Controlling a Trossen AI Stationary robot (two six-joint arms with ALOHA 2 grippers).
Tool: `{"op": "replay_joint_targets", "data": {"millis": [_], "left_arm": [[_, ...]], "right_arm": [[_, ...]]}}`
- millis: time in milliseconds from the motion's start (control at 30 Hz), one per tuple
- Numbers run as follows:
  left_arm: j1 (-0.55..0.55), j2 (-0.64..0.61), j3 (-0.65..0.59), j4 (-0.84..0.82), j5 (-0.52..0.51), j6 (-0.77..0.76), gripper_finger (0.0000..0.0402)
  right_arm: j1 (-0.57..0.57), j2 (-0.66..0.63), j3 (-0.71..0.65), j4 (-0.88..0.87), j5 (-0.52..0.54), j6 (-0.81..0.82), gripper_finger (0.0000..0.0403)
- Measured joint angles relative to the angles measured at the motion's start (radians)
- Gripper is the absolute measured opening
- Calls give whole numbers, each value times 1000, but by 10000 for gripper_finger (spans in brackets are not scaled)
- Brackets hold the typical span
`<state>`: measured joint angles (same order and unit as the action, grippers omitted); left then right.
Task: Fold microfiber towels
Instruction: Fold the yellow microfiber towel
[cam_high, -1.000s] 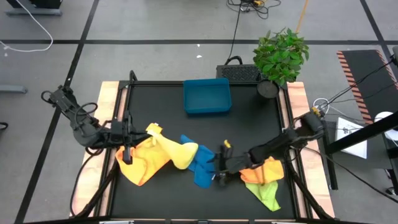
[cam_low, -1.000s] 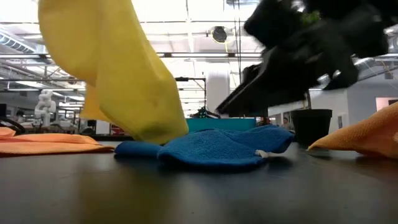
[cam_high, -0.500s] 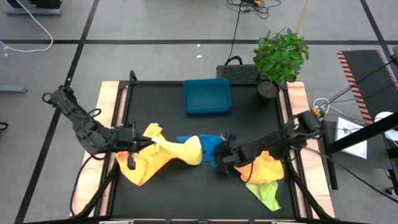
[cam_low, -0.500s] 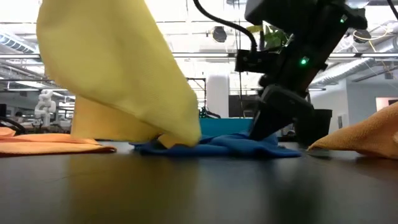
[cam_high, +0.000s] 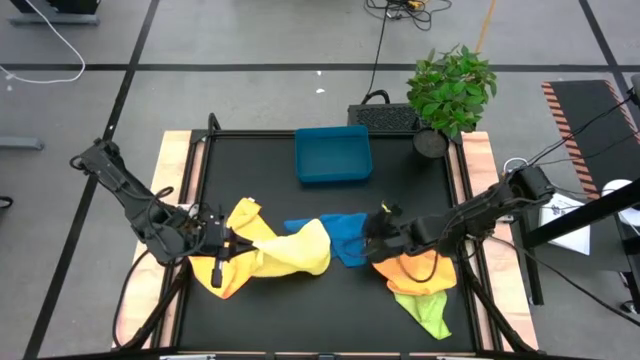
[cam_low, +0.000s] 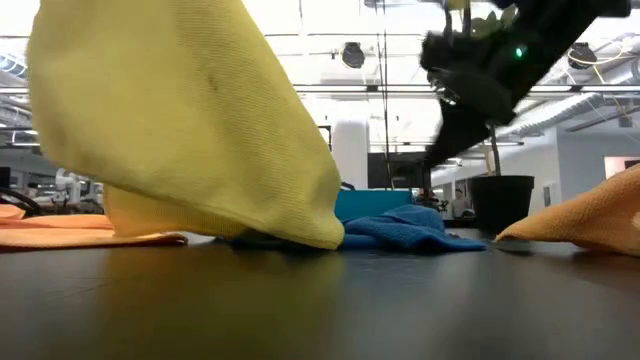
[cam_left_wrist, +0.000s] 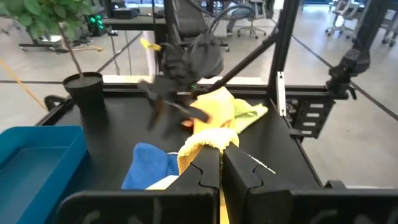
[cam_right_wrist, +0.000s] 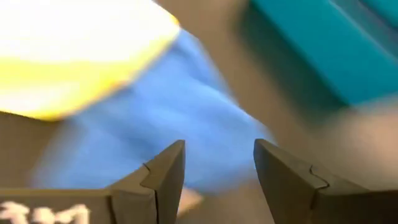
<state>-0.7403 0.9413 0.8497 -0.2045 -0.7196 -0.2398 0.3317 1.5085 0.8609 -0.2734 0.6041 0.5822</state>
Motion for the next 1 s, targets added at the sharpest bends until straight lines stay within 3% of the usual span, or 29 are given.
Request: {"op": "replay_joint_targets", "data": {"millis": [67,133,367,500,667,1000], "left_arm": [[0,-3,0,19,-10,12,2],[0,-6,0,48,-8,30,2],[-5,-6,0,96,39,51,2],[-5,-3,0,82,40,47,3],[-6,-3,0,62,65,17,3],[-8,22,0,-24,222,-107,3]], "right_arm": [[-10,2,-60,276,-76,-103,182],[-34,22,-95,426,-136,-157,182],[-135,126,-135,434,-193,-136,182],[-179,192,-133,368,-211,-84,182],[-212,187,-129,201,-152,3,166],[-213,-19,-137,-263,-32,187,135]]}}
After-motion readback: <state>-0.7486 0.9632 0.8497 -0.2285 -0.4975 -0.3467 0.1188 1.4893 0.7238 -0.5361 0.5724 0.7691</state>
